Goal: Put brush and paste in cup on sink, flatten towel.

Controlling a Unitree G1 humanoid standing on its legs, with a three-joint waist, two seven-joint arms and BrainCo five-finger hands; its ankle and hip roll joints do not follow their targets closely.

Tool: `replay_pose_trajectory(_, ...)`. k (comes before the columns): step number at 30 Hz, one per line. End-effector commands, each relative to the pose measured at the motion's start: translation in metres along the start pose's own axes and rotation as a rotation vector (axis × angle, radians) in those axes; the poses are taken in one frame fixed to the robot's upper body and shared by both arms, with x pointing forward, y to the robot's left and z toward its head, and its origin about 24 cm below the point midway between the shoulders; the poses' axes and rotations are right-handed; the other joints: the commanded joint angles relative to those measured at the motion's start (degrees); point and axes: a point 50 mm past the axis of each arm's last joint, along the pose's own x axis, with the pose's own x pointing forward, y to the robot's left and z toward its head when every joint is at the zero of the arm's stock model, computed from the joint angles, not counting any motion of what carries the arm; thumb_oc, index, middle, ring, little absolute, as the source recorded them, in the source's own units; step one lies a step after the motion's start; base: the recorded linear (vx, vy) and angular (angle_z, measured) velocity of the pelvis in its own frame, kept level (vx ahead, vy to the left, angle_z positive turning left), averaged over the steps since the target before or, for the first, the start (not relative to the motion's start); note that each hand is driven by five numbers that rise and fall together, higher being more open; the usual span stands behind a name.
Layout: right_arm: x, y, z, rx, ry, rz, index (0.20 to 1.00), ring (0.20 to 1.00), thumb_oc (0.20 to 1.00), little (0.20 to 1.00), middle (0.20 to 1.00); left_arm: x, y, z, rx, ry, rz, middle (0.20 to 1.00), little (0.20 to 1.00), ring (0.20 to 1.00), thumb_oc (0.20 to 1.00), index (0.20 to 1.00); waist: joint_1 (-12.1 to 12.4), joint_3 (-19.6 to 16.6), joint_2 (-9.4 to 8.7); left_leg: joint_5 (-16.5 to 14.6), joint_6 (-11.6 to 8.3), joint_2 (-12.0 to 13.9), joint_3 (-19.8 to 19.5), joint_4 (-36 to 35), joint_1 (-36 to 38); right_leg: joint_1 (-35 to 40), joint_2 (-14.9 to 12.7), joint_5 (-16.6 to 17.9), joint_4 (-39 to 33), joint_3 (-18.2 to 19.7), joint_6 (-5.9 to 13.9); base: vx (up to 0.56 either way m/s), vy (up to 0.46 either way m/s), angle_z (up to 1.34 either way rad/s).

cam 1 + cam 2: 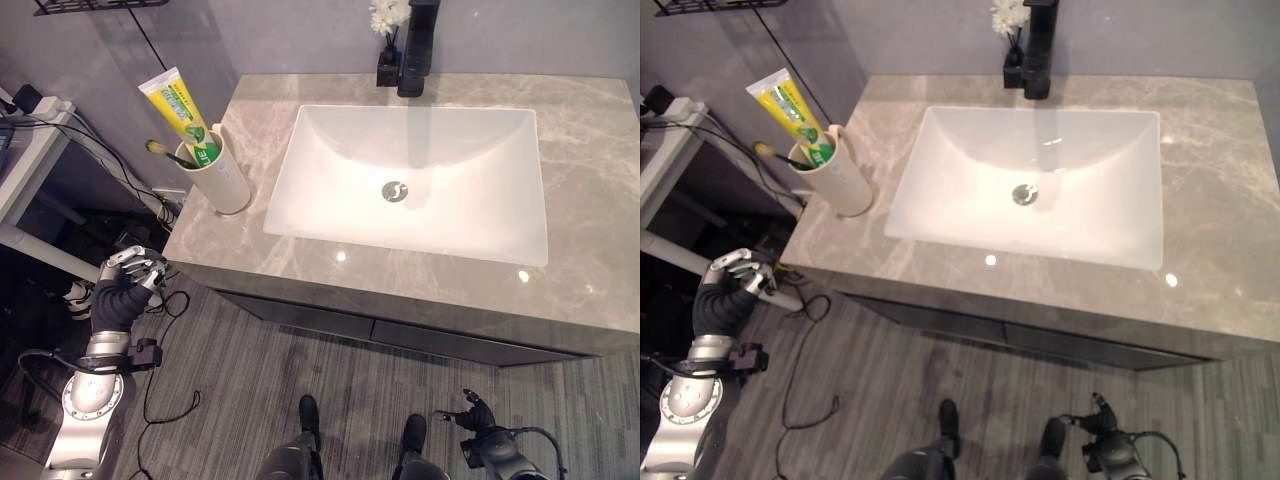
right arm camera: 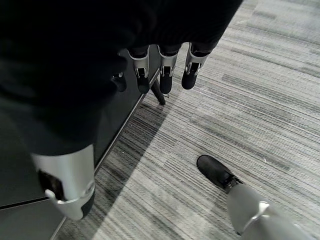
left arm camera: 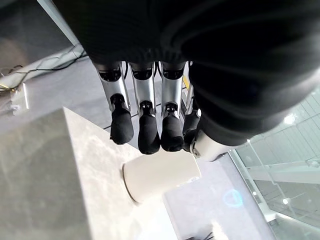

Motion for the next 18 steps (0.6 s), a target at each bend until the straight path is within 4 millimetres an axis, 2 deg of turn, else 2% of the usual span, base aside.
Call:
replay_pose_trajectory(1,0.006,-0.002,0.015,-0.025,-0.009,0.002,1.0,1.0,1.0,1.0,1.0,0.017,-0.002,0.019,-0.134,-0.107,-0.024,0.2,0.2,0.2,0.2,0.2,-0.7,1.9,-1.82,0.6,-4.13,1.7,2.8,0.3,1.2,-0.5,-3.5,2.5,0.0,1.4,2.84,0.01,-0.001,-0.05)
replay_pose_trajectory(4,0.007,-0.006,0.015,-0.022,-0.01,-0.005,1.0,1.0,1.0,1.0,1.0,0.02,-0.005,0.018,-0.179,-0.094,-0.059,0.2,0.2,0.2,0.2,0.2,-1.1,2.1,-1.55,0.6,-4.19,1.8,3.2,0.3,1.1,-1.2,-3.5,2.7,0.0,1.9,2.94,0.0,0.011,-0.05)
replay_pose_trajectory(9,0.006,-0.015,0.006,0.065,0.018,-0.042,1.0,1.0,1.0,1.0,1.0,0.022,0.015,0.007,-0.188,-0.012,-0.047,0.2,0.2,0.2,0.2,0.2,-2.0,2.9,-0.91,0.7,-4.33,1.8,3.9,0.3,0.6,-2.5,-3.6,3.2,0.0,2.8,3.07,0.0,0.017,-0.16)
replay_pose_trajectory(12,0.005,-0.016,0.002,0.093,0.031,-0.058,1.0,1.0,1.0,1.0,1.0,0.022,0.019,0.002,-0.201,0.013,-0.02,0.2,0.2,0.2,0.2,0.2,-2.5,3.4,-0.63,0.6,-4.31,1.7,4.1,0.3,0.4,-3.0,-3.6,3.4,0.0,3.4,3.24,0.01,0.009,-0.01)
replay_pose_trajectory(13,0.005,-0.015,0.003,0.101,0.028,-0.061,1.0,1.0,1.0,1.0,1.0,0.023,0.017,0.005,-0.228,0.003,-0.018,0.2,0.2,0.2,0.2,0.2,-2.6,3.5,-0.55,0.6,-4.29,1.7,4.2,0.3,0.2,-3.4,-3.6,3.5,0.0,3.6,3.25,0.01,0.027,-0.06)
replay_pose_trajectory(14,0.005,-0.012,0.006,0.109,0.016,-0.058,1.0,1.0,1.0,1.0,1.0,0.022,0.019,-0.001,-0.266,0.029,0.009,0.2,0.2,0.2,0.2,0.2,-2.9,3.8,-0.54,0.6,-4.23,1.6,4.4,0.3,0.0,-3.8,-3.6,3.7,0.0,4.0,3.32,0.0,0.019,-0.11)
replay_pose_trajectory(18,0.004,-0.005,0.008,0.098,0.009,-0.038,1.0,1.0,1.0,1.0,1.0,0.025,0.021,0.004,-0.257,0.006,0.003,0.2,0.2,0.2,0.2,0.2,-3.0,4.0,-0.55,0.5,-4.2,1.5,4.6,0.3,-0.3,-4.4,-3.7,4.0,0.0,4.3,3.41,0.01,0.016,-0.09)
